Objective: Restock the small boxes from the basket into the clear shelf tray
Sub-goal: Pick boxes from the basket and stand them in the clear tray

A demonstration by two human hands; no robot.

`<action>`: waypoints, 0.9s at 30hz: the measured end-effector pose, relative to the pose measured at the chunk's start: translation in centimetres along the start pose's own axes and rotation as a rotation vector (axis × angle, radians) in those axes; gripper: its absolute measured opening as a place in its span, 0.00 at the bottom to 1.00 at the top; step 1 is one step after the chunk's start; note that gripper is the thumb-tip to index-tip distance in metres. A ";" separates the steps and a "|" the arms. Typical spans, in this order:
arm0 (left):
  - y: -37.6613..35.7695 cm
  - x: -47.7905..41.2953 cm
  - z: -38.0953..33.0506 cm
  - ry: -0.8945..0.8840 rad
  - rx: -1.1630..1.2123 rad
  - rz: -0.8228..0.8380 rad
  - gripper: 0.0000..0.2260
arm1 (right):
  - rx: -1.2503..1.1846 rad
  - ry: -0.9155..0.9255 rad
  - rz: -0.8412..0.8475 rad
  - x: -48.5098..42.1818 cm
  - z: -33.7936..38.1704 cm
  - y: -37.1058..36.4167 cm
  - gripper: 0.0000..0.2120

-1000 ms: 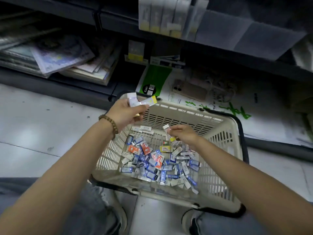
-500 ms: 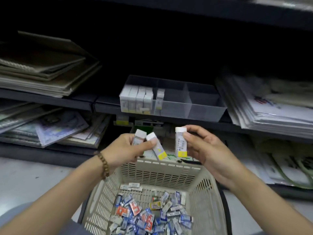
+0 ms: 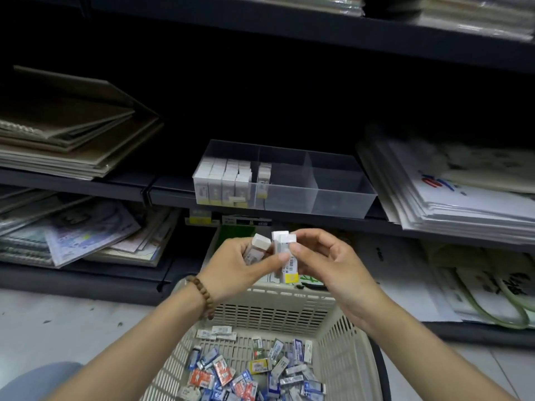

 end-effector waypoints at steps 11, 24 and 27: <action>-0.4 0.3 1.1 0.235 0.239 0.020 0.10 | -0.003 -0.046 0.068 -0.2 0.4 0.8 0.12; -1.9 0.1 1.6 0.286 0.486 0.098 0.16 | -0.067 -0.012 0.004 -0.5 -0.2 0.2 0.11; -2.2 0.3 0.6 0.159 0.355 0.199 0.18 | -0.049 0.005 0.003 -0.3 -0.1 0.2 0.12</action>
Point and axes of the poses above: each hand's wrist, its own x-axis away from the middle knuckle, its own y-axis out of the back of the hand, z = x × y, the point moved 6 cm from there along -x, towards the middle knuckle
